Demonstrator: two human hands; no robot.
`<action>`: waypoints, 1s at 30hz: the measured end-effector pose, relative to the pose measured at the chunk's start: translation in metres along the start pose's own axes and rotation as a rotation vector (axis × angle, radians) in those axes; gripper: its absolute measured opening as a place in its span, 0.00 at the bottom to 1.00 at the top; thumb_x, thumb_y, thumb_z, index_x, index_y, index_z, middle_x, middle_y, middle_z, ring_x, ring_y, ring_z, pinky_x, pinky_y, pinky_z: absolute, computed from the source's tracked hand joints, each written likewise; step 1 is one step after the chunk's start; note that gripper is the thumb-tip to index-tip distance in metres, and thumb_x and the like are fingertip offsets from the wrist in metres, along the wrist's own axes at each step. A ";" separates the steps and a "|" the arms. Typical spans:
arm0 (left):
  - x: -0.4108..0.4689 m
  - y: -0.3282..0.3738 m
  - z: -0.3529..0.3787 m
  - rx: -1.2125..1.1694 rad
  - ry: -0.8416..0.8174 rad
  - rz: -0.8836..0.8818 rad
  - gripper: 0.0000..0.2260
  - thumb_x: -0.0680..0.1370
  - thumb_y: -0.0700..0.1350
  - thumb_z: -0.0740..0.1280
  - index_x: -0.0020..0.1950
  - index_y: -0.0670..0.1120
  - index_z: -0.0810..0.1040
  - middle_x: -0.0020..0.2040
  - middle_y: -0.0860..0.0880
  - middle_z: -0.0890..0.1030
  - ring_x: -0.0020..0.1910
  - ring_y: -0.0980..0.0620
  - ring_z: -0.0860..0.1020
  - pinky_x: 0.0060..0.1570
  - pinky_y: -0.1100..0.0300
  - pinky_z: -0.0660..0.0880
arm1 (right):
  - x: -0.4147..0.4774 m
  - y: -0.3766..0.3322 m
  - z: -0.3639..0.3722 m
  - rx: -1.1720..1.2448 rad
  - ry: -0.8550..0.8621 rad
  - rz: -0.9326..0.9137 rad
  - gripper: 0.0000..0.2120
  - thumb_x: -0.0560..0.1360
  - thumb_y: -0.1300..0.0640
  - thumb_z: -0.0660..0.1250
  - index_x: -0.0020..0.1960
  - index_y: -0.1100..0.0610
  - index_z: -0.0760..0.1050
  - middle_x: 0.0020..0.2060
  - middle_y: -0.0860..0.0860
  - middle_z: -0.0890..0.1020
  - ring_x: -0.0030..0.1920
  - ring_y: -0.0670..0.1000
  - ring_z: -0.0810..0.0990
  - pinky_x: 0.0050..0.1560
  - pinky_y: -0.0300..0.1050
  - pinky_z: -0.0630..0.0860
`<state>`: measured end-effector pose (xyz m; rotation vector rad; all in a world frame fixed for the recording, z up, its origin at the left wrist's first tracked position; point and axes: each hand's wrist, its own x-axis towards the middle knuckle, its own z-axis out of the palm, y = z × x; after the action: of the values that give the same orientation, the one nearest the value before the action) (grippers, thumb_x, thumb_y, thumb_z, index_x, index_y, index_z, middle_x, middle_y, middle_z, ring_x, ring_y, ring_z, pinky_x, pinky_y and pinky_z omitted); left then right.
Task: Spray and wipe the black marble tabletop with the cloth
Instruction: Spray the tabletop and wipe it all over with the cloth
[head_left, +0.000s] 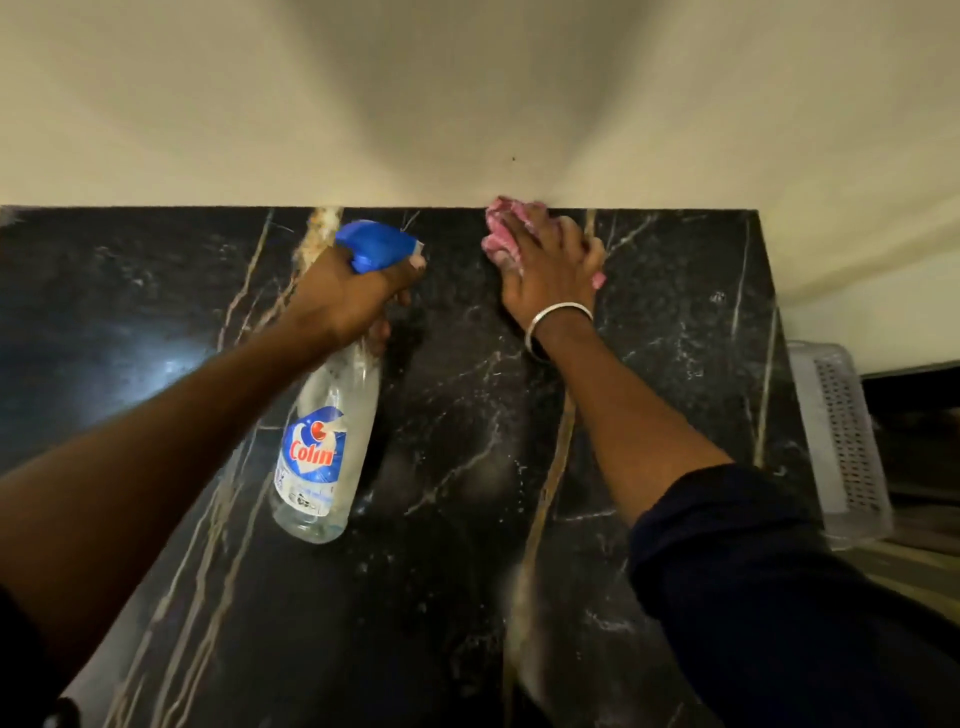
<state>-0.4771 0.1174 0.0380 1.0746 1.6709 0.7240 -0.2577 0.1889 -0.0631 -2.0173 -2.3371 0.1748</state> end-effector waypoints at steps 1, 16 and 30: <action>0.000 0.003 0.011 0.001 -0.003 0.000 0.14 0.77 0.52 0.69 0.53 0.41 0.77 0.38 0.47 0.81 0.25 0.57 0.76 0.25 0.64 0.74 | 0.000 0.024 -0.002 -0.005 0.006 0.045 0.25 0.79 0.42 0.53 0.76 0.40 0.61 0.77 0.46 0.62 0.72 0.58 0.63 0.67 0.62 0.57; 0.000 0.000 0.021 -0.006 -0.077 -0.066 0.12 0.77 0.54 0.68 0.51 0.46 0.77 0.42 0.45 0.83 0.27 0.54 0.77 0.29 0.60 0.76 | 0.005 0.172 -0.019 0.016 0.040 0.673 0.30 0.78 0.42 0.50 0.78 0.49 0.58 0.79 0.54 0.57 0.78 0.61 0.53 0.73 0.67 0.50; -0.025 -0.039 -0.099 -0.061 0.073 -0.078 0.15 0.76 0.54 0.69 0.56 0.46 0.77 0.45 0.47 0.83 0.40 0.54 0.81 0.41 0.59 0.78 | -0.003 -0.184 0.013 0.030 -0.089 -0.057 0.30 0.77 0.43 0.52 0.79 0.45 0.56 0.78 0.52 0.60 0.76 0.60 0.58 0.75 0.62 0.51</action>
<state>-0.5798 0.0805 0.0489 0.9454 1.7320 0.7670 -0.4393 0.1590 -0.0546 -1.9659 -2.4254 0.3022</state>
